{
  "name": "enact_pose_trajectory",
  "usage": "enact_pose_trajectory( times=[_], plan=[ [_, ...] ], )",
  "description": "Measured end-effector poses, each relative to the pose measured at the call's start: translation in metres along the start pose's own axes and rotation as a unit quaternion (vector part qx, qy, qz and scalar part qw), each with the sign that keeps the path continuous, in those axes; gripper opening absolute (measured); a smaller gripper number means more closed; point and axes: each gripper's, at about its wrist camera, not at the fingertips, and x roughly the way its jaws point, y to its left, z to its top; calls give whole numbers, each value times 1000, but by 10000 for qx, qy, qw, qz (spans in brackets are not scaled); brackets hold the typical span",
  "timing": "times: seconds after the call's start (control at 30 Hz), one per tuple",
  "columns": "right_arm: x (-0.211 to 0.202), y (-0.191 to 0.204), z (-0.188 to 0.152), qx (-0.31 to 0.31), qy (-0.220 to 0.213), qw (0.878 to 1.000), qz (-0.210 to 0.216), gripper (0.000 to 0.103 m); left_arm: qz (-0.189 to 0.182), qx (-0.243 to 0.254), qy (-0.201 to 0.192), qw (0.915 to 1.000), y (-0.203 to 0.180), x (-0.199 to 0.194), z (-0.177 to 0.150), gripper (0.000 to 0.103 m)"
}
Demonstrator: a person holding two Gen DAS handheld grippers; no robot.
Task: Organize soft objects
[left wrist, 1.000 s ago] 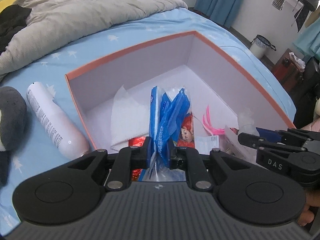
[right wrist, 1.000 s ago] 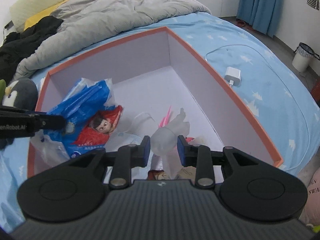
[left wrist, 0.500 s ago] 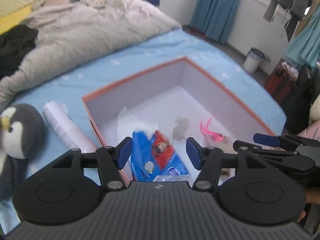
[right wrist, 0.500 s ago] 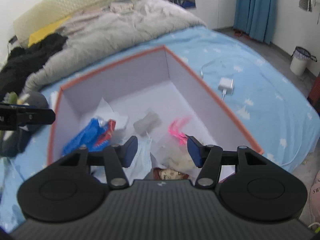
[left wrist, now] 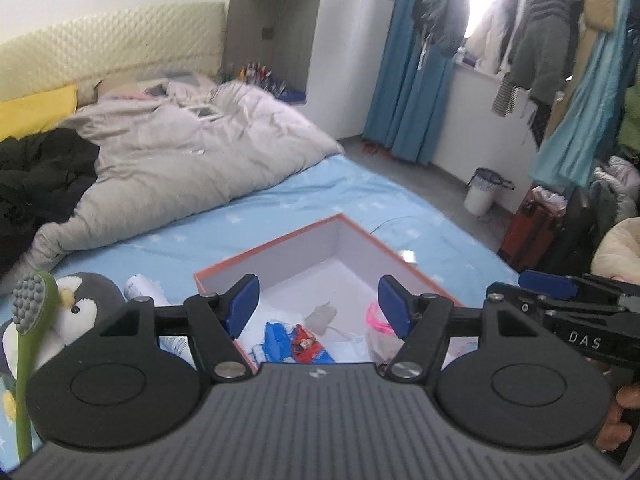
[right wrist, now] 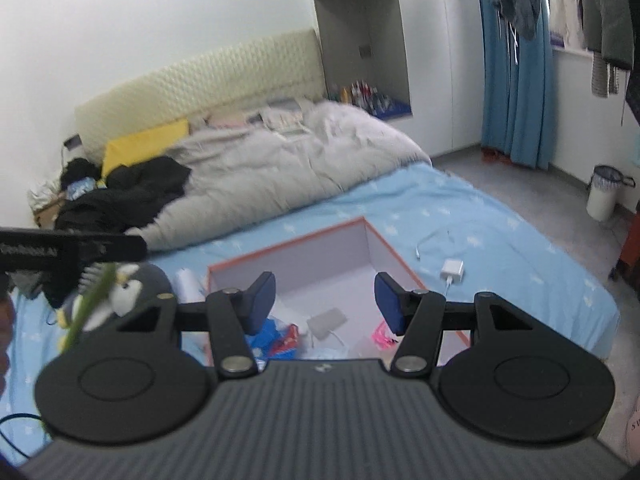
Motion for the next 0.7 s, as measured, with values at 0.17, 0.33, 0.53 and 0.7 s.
enact_pose_trajectory(
  times=[0.17,0.33,0.53,0.7],
  plan=[
    [-40,11,-3,7,-281,9995,133,58,-112,63,-321,9994,-13,-53,-16,71],
    [-71,24,-12,-179,-509,9984,174,58,-77,274,-690,9972,-27,-97,-38,71],
    [-85,32,-28,-186,-588,9979,217,58,-119,81,-875,9961,-26,-132,-62,71],
    [-92,35,-47,-108,-558,9981,225,58,56,190,-882,9959,-30,-144,-86,71]
  ],
)
